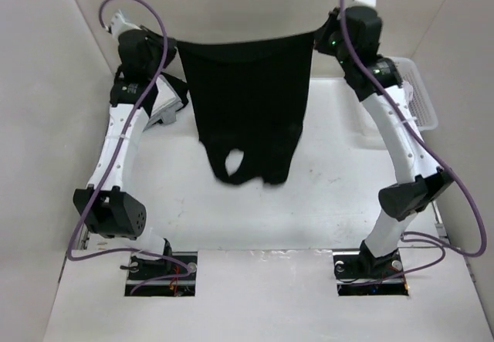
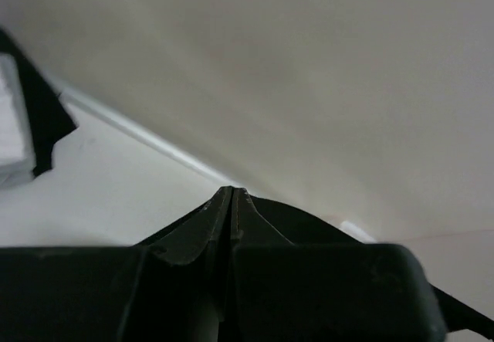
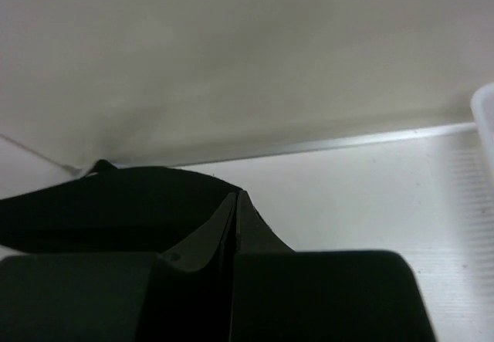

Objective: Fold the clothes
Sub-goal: Flatten the tank top out

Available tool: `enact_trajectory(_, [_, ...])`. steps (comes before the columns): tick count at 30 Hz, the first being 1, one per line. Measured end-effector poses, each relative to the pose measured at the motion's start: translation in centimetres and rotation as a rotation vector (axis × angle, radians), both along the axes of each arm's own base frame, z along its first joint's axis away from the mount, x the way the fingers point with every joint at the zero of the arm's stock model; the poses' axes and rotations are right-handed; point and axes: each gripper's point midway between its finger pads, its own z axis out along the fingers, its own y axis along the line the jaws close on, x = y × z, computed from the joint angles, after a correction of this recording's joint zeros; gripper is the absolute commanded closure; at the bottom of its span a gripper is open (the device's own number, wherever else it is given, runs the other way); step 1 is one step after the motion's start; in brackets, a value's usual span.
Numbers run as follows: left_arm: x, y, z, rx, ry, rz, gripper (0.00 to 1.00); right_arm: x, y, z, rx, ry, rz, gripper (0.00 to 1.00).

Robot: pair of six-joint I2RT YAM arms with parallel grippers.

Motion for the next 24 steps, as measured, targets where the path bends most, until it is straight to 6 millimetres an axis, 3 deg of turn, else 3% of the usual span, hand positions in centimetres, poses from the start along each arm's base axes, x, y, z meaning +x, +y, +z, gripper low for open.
enact_trajectory(4, [-1.6,0.3,8.3,-0.024,-0.182,-0.028,0.99,-2.8,-0.4,8.9,0.091,-0.161,0.044,1.0])
enact_trajectory(7, [-5.0,0.9,13.2,-0.029,-0.303,-0.028,0.99,-7.1,-1.7,13.7,0.141,-0.264,0.062,1.0])
enact_trajectory(10, [-8.2,1.2,15.6,-0.033,-0.385,-0.029,0.99,-10.6,-3.0,14.7,0.167,-0.304,0.064,1.0])
enact_trajectory(12, [-9.8,1.1,15.0,-0.034,-0.398,-0.033,0.99,-12.1,-3.6,12.8,0.176,-0.285,0.061,1.0])
enact_trajectory(14, [-10.7,0.6,12.3,-0.037,-0.37,-0.044,0.99,-12.9,-3.9,8.8,0.177,-0.231,0.055,1.0])
enact_trajectory(15, [-11.0,0.4,10.1,-0.04,-0.344,-0.048,0.99,-13.2,-3.9,6.2,0.174,-0.195,0.054,1.0])
enact_trajectory(17, [-11.6,0.1,3.7,-0.041,-0.246,-0.055,0.99,-14.0,-3.7,-1.0,0.158,-0.079,0.051,1.0])
enact_trajectory(20, [-13.8,-0.1,-8.4,-0.04,-0.031,-0.059,0.99,-17.0,-2.7,-13.3,0.122,0.13,0.075,1.0])
enact_trajectory(22, [-16.8,0.3,-16.0,-0.033,0.113,-0.054,0.99,-20.4,-2.0,-20.2,0.097,0.248,0.111,1.0])
enact_trajectory(24, [-20.4,0.9,-21.0,-0.02,0.215,-0.047,1.0,-23.9,-1.2,-24.8,0.087,0.327,0.159,1.0])
